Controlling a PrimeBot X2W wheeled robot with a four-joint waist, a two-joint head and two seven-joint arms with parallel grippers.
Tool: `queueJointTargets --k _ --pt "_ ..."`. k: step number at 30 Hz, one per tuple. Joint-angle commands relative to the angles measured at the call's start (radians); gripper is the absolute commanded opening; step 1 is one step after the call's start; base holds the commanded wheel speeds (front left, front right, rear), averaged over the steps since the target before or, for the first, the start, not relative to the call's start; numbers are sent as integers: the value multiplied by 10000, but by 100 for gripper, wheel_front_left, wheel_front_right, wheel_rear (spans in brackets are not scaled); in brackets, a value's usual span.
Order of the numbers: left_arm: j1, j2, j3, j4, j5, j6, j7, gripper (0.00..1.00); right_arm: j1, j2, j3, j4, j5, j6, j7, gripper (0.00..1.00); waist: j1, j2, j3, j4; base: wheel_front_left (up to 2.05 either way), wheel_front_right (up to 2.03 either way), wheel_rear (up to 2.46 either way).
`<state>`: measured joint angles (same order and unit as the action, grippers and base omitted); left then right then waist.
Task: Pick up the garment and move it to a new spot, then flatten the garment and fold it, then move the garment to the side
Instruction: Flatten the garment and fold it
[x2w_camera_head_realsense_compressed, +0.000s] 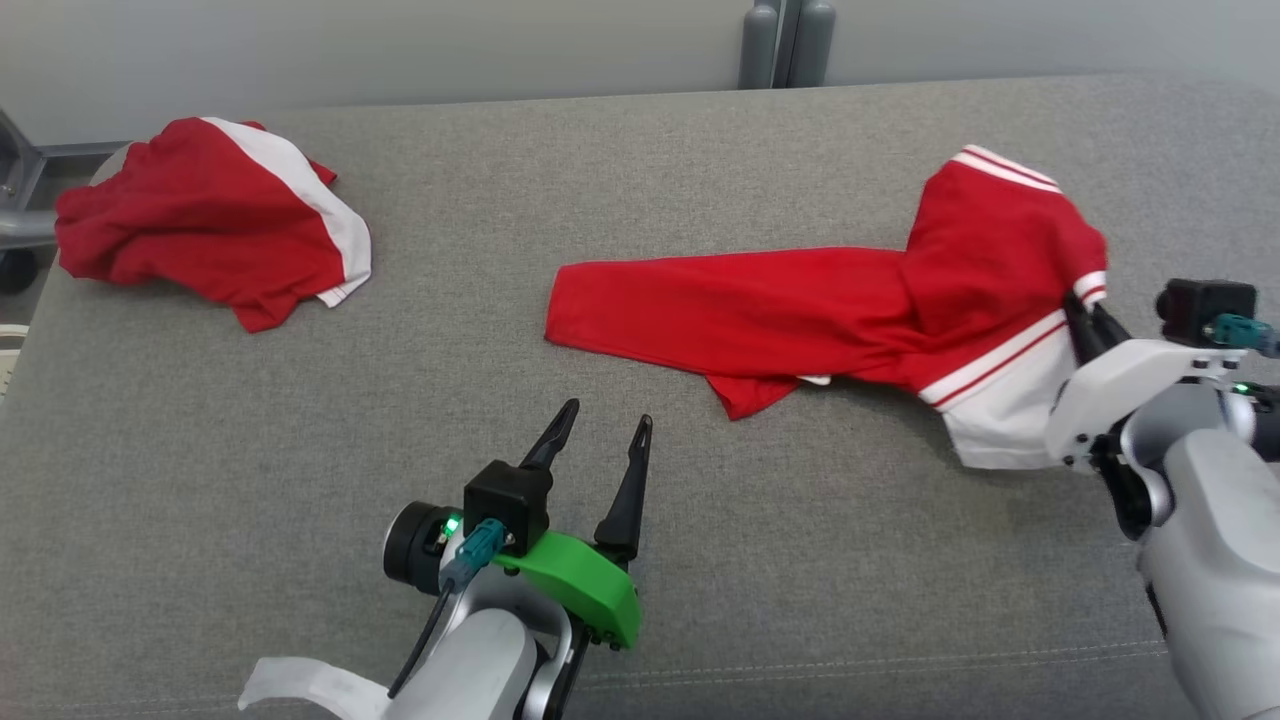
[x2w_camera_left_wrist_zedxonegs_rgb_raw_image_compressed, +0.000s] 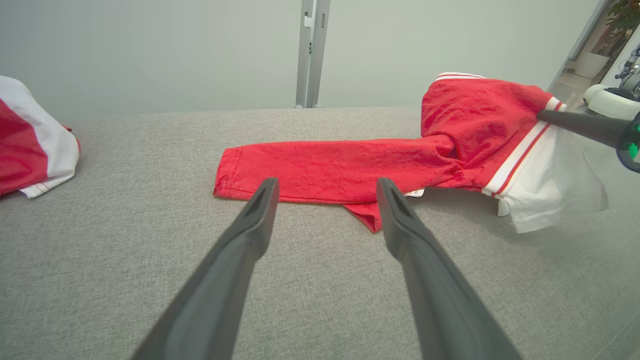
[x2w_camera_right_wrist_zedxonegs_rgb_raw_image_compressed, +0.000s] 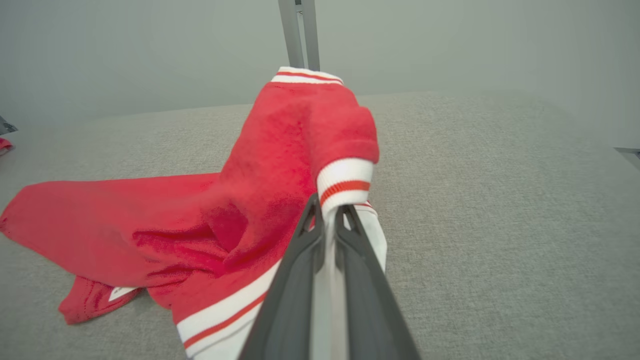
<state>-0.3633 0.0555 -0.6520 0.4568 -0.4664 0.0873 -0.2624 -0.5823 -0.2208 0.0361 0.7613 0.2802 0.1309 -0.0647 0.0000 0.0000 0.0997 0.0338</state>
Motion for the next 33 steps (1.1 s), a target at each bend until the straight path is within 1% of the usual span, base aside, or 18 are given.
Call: queueJointTargets --k 1,3,8,13,16,21,22,23,24,26,27,28,33 --pt "150 18 91 -65 131 -70 -33 100 7 -207 -275 136 28 -3 -106 0 0 0 54 -33 0 0 0" --pt "184 6 188 -139 208 -88 -33 100 136 -405 -699 374 44 -3 -147 0 0 0 118 -48 0 0 0" --pt "297 -7 424 -291 384 -178 -33 100 316 -661 -1535 1114 74 -3 -200 0 0 0 298 -75 0 0 0" --pt "428 -18 675 -394 521 -246 -33 100 245 -630 -2136 1988 -123 -3 -294 0 0 0 431 -44 0 0 0" --pt "445 -22 806 -410 606 -289 -33 100 69 -487 -2313 2364 -230 -3 -474 0 0 0 483 -38 0 0 0" --pt "423 -32 946 -346 697 -357 -33 100 -174 -429 -2508 2893 -404 -3 -778 0 0 0 501 -80 0 0 0" --pt "418 -34 964 -327 696 -358 -33 100 -204 -448 -2532 2996 -464 -3 -840 4 0 0 498 -98 0 0 0" --pt "415 -33 987 -311 715 -362 -33 100 -251 -480 -2560 3085 -531 -3 -924 15 0 0 497 -123 0 0 0" --pt "420 -35 1010 -297 727 -367 -33 100 -310 -510 -2603 3175 -599 -3 -1018 28 0 0 498 -158 0 0 0" --pt "446 -35 1031 -235 743 -407 -33 100 -374 -534 -2634 3358 -745 -3 -1157 50 0 0 490 -244 0 0 0" --pt "462 -36 1043 -202 753 -421 -33 100 -402 -518 -2645 3426 -803 -3 -1236 91 0 0 479 -294 0 0 0" --pt "477 -36 1060 -176 754 -426 -33 100 -433 -494 -2664 3464 -838 -3 -1331 100 0 0 467 -350 0 0 0" --pt "422 -34 1068 203 739 -560 -32 100 -481 -376 -2377 3383 -898 -3 -1673 100 0 0 387 -695 0 0 0"
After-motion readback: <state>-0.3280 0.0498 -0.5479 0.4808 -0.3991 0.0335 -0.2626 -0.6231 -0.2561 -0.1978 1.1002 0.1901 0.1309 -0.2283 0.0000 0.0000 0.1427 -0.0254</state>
